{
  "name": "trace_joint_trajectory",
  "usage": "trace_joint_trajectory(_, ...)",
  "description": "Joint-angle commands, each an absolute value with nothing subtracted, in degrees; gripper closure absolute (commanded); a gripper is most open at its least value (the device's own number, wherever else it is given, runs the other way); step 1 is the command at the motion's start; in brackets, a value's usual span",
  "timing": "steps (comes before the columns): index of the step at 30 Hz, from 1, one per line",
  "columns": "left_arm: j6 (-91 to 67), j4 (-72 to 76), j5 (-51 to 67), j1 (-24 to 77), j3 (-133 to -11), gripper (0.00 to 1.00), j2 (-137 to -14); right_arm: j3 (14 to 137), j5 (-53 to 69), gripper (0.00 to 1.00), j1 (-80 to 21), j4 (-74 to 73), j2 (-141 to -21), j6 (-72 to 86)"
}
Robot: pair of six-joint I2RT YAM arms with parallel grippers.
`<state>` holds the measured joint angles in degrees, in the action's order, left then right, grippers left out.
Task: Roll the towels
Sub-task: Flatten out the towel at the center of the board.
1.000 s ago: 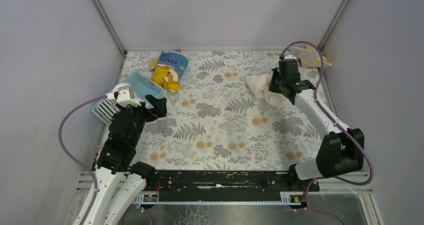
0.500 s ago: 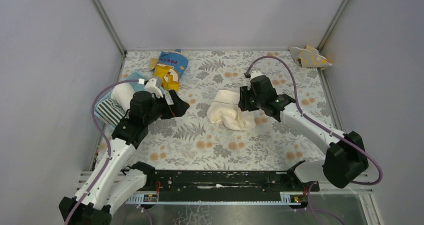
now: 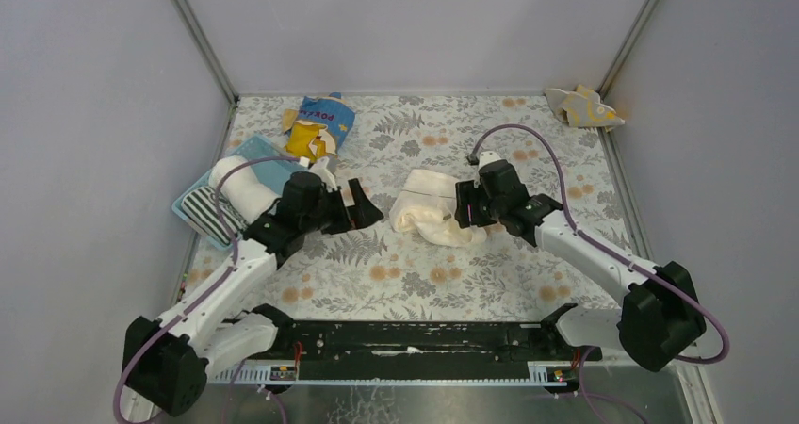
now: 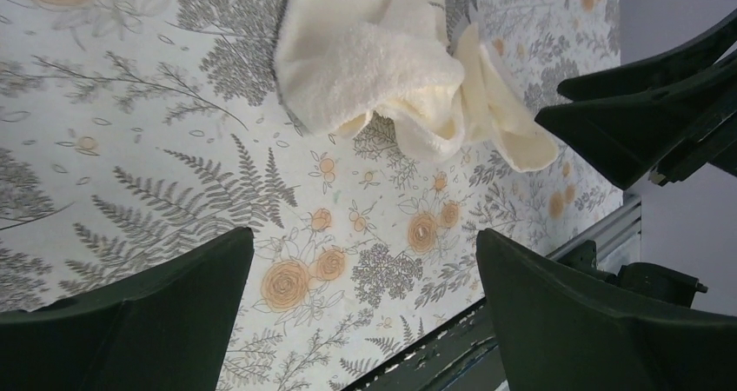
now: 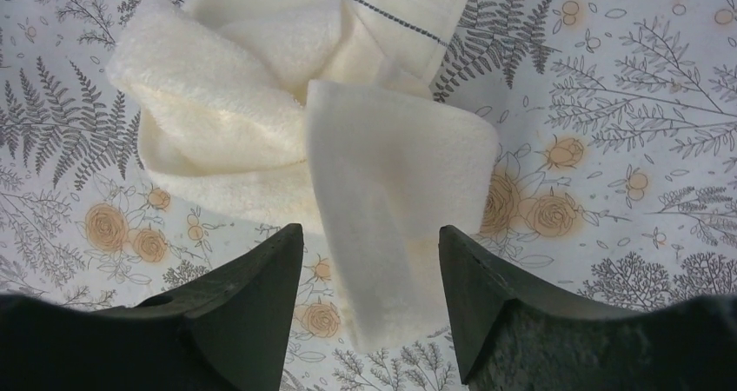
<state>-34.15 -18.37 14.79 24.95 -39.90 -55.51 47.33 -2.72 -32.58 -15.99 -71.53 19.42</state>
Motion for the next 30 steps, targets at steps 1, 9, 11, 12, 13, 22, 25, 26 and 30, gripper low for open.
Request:
trace_joint_trajectory(1,-36.62,-10.7,11.83,28.79,-41.2,0.0,-61.47,51.29,0.47,0.34,-32.52,-13.69,-74.89,16.71)
trace_joint_trajectory(9,-36.27,-6.58,10.04,32.16,-47.09,0.0,-76.85,54.95,-1.75,0.33,-32.6,-17.8,-82.61,13.05)
trace_joint_trajectory(11,-36.04,-6.57,10.03,32.83,-48.67,0.0,-79.36,55.09,-2.3,0.38,-32.61,-18.53,-83.0,12.55)
trace_joint_trajectory(12,-35.91,-6.56,9.89,33.17,-49.46,0.0,-80.51,55.23,-3.79,0.43,-32.61,-19.22,-82.82,12.55)
trace_joint_trajectory(13,-35.68,-6.55,9.62,33.7,-50.19,0.0,-81.39,55.29,-5.7,0.54,-32.61,-20.45,-82.3,12.9)
trace_joint_trajectory(22,-31.62,-11.19,5.54,35.95,-58.27,0.0,-88.43,43.5,-20.12,0.98,-32.56,-18.62,-66.81,23.49)
trace_joint_trajectory(25,-29.71,-13.33,3.28,36.91,-62.19,0.0,-92.33,37.67,-18.92,1.0,-32.61,-16.23,-63.06,28.21)
trace_joint_trajectory(26,-29.18,-14.04,2.75,37.18,-63.49,0.0,-93.75,36.13,-18.53,1.0,-32.61,-15.17,-62.28,30.03)
trace_joint_trajectory(30,-27.64,-15.79,0.77,37.61,-68.11,0.0,-99.81,32.02,-19.02,1.0,-32.59,-12.4,-60.82,33.42)
